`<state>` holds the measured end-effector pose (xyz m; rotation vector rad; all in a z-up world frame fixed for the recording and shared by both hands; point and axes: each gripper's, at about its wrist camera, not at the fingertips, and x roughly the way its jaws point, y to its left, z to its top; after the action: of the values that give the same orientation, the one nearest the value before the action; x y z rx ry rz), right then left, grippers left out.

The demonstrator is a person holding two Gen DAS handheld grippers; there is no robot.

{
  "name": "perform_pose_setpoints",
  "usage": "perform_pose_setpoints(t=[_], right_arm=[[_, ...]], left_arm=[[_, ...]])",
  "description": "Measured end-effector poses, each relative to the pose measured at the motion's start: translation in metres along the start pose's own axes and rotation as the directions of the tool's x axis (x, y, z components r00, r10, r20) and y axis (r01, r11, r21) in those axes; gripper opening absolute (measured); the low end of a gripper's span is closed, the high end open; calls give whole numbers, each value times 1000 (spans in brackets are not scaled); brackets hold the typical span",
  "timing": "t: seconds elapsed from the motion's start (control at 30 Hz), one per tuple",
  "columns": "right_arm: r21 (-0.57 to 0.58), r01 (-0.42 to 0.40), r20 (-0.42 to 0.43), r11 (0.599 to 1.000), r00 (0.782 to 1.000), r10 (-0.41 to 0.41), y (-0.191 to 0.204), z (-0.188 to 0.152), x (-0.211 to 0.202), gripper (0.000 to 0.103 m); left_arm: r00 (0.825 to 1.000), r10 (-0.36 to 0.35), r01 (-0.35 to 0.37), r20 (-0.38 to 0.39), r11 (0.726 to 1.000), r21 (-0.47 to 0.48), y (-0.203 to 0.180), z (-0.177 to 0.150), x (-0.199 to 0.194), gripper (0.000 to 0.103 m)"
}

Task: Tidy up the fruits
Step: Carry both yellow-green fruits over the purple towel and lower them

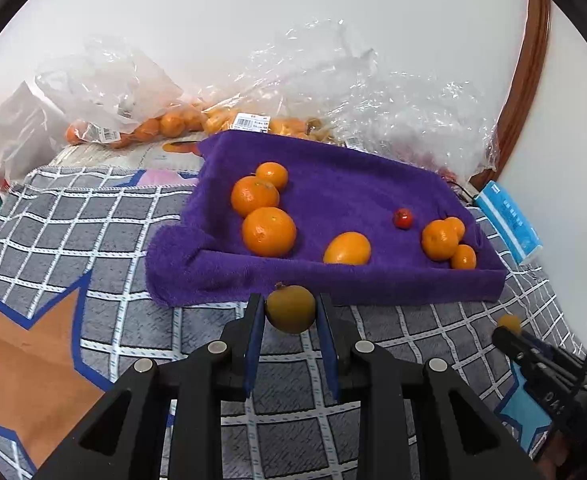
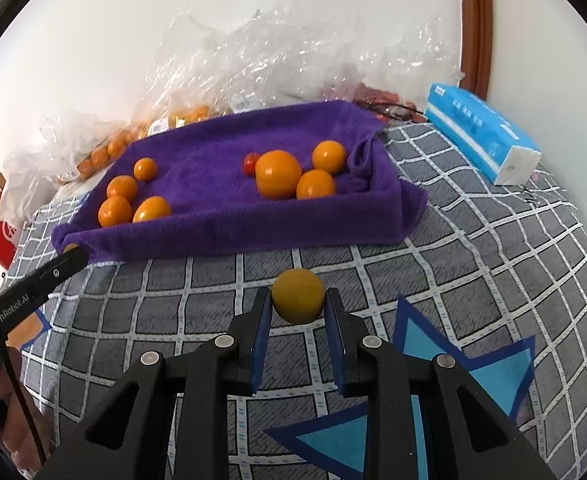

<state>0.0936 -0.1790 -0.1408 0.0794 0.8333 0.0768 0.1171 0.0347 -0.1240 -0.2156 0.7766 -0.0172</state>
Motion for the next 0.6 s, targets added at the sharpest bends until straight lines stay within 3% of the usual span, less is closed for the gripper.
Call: perform_pose_setpoints(t=[0.1,0.23,0.4,0.6], right_arm=[[-6,2,14,1000,1000,-2,2,5,-6,27],[-21,-1,33,1000,999,2,4,14,-13,27],[-33,-2,70,999,998,4,9,26,-18,27],[-42,-4,92,999,996,8,14,32,-18,27]], left_arm=[[1000,-14,15,11,1000,-10,3,6,-5,25],[1000,20,-21,18,1000,14,0,14,-11,25],[999,-29,28,47,1000,9,-4,27,-28,25],[997,-7,4,77,999,42,-12,39,-35,25]])
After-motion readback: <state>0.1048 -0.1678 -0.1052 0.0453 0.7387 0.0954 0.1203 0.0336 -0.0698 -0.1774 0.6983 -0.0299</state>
